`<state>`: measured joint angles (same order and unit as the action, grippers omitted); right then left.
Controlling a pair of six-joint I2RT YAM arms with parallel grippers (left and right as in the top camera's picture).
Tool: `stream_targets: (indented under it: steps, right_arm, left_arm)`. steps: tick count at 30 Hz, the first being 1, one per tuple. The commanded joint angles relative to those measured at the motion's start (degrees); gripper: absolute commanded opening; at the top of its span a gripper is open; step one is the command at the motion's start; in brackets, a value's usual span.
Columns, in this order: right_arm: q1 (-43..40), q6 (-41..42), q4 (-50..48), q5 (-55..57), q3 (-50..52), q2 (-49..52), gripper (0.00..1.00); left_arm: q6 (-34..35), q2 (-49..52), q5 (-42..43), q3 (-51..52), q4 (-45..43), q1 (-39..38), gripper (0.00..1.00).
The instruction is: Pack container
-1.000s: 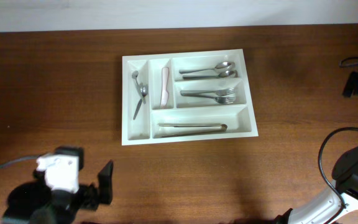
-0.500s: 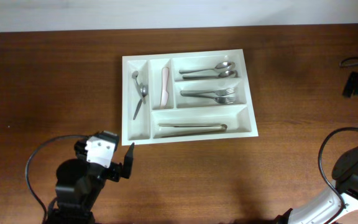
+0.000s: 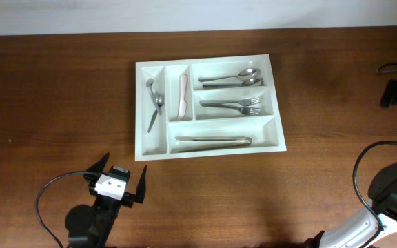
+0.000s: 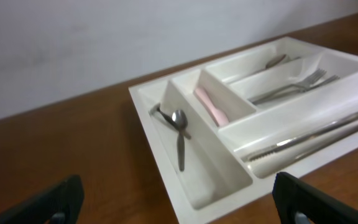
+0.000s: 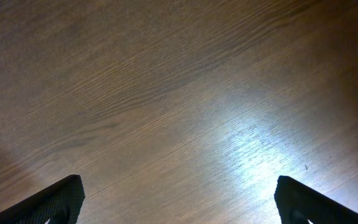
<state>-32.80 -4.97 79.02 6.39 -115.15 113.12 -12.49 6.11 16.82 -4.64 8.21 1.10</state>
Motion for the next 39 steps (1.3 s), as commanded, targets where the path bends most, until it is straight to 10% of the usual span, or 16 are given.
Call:
stream_targets:
  steps: [1, 17, 39]
  right_arm:
    - [0.2, -0.2, 0.0, 0.1, 0.2, -0.2, 0.99]
    - [0.2, -0.2, 0.0, 0.1, 0.2, -0.2, 0.99]
    - [0.2, -0.2, 0.0, 0.1, 0.2, -0.2, 0.99]
  left_arm:
    - [0.4, -3.2, 1.0, 2.9, -2.4, 0.2, 0.99]
    - [0.2, -5.8, -14.7, 4.2, -3.6, 0.2, 0.99]
    - [0.2, -5.8, -14.7, 4.1, -3.7, 0.2, 0.99]
